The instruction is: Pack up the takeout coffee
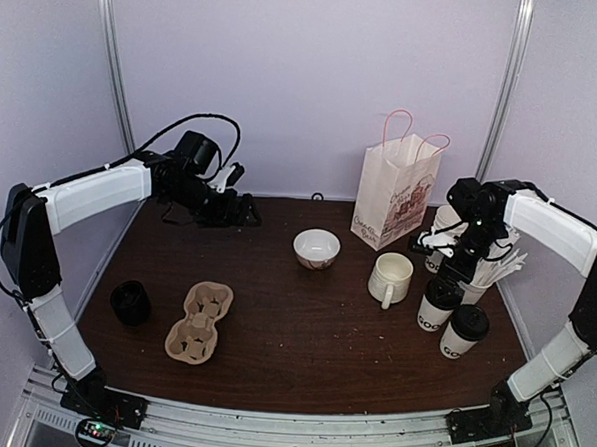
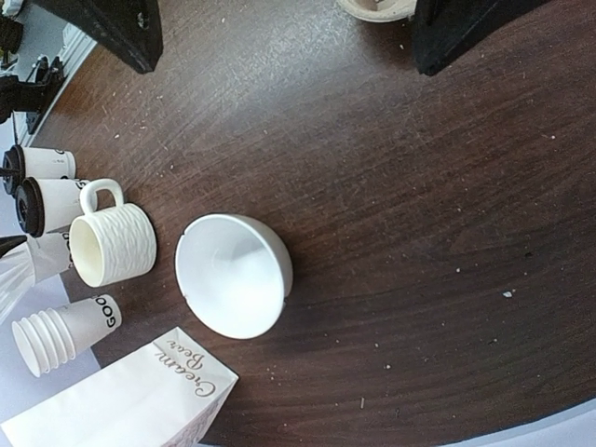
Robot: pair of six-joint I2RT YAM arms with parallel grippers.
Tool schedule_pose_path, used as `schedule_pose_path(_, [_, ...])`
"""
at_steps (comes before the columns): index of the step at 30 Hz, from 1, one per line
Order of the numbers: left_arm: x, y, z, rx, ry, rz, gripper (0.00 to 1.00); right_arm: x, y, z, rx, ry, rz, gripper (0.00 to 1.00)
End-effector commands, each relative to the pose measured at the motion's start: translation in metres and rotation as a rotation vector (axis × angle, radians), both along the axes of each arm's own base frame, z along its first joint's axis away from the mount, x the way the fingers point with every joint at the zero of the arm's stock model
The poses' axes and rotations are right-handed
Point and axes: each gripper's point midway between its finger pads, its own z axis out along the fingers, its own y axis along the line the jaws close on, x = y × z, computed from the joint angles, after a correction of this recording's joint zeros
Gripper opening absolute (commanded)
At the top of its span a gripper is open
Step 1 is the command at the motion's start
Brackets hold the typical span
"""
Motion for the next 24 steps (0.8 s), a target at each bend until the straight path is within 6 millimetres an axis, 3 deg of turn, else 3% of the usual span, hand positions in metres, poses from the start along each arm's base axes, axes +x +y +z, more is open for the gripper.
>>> schedule_pose_path(1, [-0.001, 0.001, 0.019, -0.032, -0.058, -0.018, 0.97, 0.003, 0.019, 0.048, 0.134, -0.036, -0.021, 0.99])
schedule_pose_path(4, [-0.002, 0.005, 0.025, -0.017, -0.09, -0.017, 0.98, 0.019, 0.036, 0.083, 0.234, -0.092, -0.043, 0.96])
schedule_pose_path(8, [-0.005, 0.002, 0.034, -0.049, -0.099, -0.032, 0.98, 0.075, 0.043, 0.125, 0.286, -0.277, -0.149, 0.89])
schedule_pose_path(11, [-0.013, -0.012, 0.042, -0.121, -0.075, -0.097, 0.97, 0.123, 0.031, 0.143, 0.227, -0.449, -0.239, 0.82])
schedule_pose_path(13, [-0.016, -0.017, 0.046, -0.151, -0.06, -0.121, 0.9, 0.156, 0.015, 0.153, 0.154, -0.57, -0.316, 0.67])
schedule_pose_path(15, [-0.019, -0.018, 0.053, -0.167, -0.069, -0.132, 0.82, 0.188, -0.014, 0.165, 0.055, -0.695, -0.444, 0.58])
schedule_pose_path(19, [-0.024, -0.013, 0.06, -0.167, -0.086, -0.121, 0.8, 0.23, -0.037, 0.188, 0.109, -0.79, -0.542, 0.52])
schedule_pose_path(24, [-0.028, -0.009, 0.066, -0.168, -0.094, -0.111, 0.79, 0.265, -0.05, 0.19, 0.156, -0.812, -0.603, 0.5])
